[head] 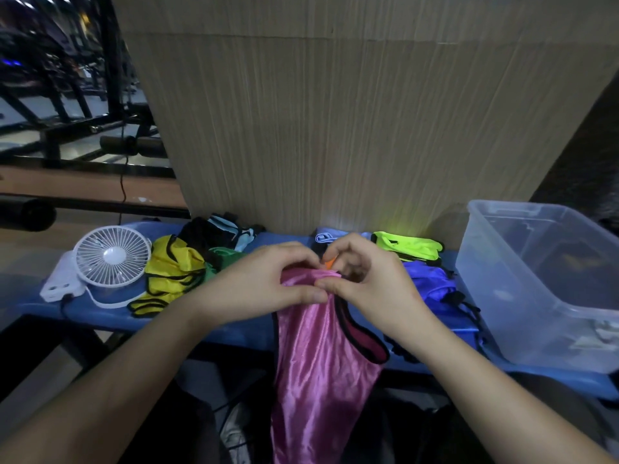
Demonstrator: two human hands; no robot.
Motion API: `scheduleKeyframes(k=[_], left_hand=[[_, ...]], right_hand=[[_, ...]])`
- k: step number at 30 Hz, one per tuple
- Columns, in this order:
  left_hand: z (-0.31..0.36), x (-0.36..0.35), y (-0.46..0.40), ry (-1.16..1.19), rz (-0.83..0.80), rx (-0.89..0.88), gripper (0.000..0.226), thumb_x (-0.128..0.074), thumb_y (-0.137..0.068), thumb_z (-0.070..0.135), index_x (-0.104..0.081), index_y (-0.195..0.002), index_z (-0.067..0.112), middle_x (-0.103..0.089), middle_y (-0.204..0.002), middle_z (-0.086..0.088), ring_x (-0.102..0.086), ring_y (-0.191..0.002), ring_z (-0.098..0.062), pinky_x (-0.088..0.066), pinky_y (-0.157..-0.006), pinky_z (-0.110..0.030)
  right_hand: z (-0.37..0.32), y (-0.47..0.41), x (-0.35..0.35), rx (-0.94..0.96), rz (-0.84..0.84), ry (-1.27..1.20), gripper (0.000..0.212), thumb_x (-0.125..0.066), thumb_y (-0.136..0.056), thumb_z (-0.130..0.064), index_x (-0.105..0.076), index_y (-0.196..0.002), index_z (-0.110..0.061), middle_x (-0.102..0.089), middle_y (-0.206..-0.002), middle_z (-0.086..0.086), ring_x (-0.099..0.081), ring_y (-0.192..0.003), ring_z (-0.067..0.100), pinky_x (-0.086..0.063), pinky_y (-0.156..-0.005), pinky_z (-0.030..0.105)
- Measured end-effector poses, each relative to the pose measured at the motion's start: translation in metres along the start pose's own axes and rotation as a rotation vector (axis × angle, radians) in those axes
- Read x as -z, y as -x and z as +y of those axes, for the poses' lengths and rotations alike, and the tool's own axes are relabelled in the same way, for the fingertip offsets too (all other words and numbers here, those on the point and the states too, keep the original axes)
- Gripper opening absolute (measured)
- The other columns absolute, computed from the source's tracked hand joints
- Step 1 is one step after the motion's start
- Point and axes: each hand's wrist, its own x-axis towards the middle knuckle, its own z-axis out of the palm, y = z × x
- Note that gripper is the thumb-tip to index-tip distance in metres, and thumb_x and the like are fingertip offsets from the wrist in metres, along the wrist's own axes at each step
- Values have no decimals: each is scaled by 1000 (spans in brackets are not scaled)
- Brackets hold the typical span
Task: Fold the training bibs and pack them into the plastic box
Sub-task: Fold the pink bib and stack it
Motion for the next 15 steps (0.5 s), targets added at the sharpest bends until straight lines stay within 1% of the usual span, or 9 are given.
scheduleKeyframes(k=[2,4,6,7,9,11,12,13,15], left_hand=[[-1,-1,-5,-1,11,18,33,-69,-71,64,-70,-90,37,-69,-85,10,-63,-80,-5,-51,-78,-39],[-4,1,-8,5,2,28,22,-74,-74,53,-72,-86,35,-69,-74,2,-62,-71,-19,-51,-69,-46],[-5,2,-9,11,3,15,10,-75,-80,40,-72,-85,32,-70,-75,2,-64,-72,-21,-51,-70,-49],[-5,2,-9,17,17,6,7,-74,-81,37,-72,-85,31,-71,-78,3,-65,-74,-20,-51,-73,-49],[-2,3,-10,35,68,-19,7,-70,-81,36,-71,-84,29,-71,-81,4,-66,-79,-19,-51,-77,-47],[-1,7,-12,62,131,-36,8,-68,-82,36,-69,-83,28,-70,-82,3,-66,-82,-21,-51,-80,-47],[0,11,-13,73,160,-37,9,-68,-82,36,-69,-84,28,-70,-83,2,-66,-84,-22,-52,-81,-46],[0,15,-14,79,183,-37,10,-68,-83,37,-70,-85,27,-70,-83,2,-66,-84,-22,-52,-81,-45],[1,25,-15,67,214,-44,10,-70,-86,36,-70,-86,26,-70,-85,3,-67,-85,-18,-52,-82,-43]], right_hand=[[1,0,0,5,7,6,28,-81,-80,-15,-59,-93,-25,-67,-75,5,-58,-68,31,-48,-69,53],[1,1,3,-1,1,-12,29,-81,-80,-16,-58,-95,-24,-68,-78,5,-58,-70,32,-47,-69,53],[3,3,5,-1,-29,-10,31,-82,-80,-17,-58,-99,-24,-67,-81,4,-58,-71,29,-47,-70,48],[4,4,6,-1,-47,9,33,-83,-80,-17,-58,-101,-24,-66,-82,2,-57,-71,23,-48,-70,43],[10,7,10,-13,-82,91,37,-84,-79,-21,-57,-103,-30,-60,-79,-8,-53,-70,7,-44,-69,27],[19,11,14,-52,-168,243,40,-85,-77,-29,-51,-96,-38,-53,-77,-19,-50,-72,1,-39,-69,17],[25,14,17,-94,-233,315,43,-86,-76,-34,-49,-98,-39,-52,-82,-22,-50,-76,-2,-37,-70,14],[31,17,19,-143,-299,358,47,-86,-74,-38,-50,-104,-37,-53,-90,-24,-51,-80,-4,-37,-72,12],[46,24,20,-213,-364,407,56,-87,-73,-35,-56,-119,-27,-60,-103,-20,-54,-87,-4,-38,-74,8]])
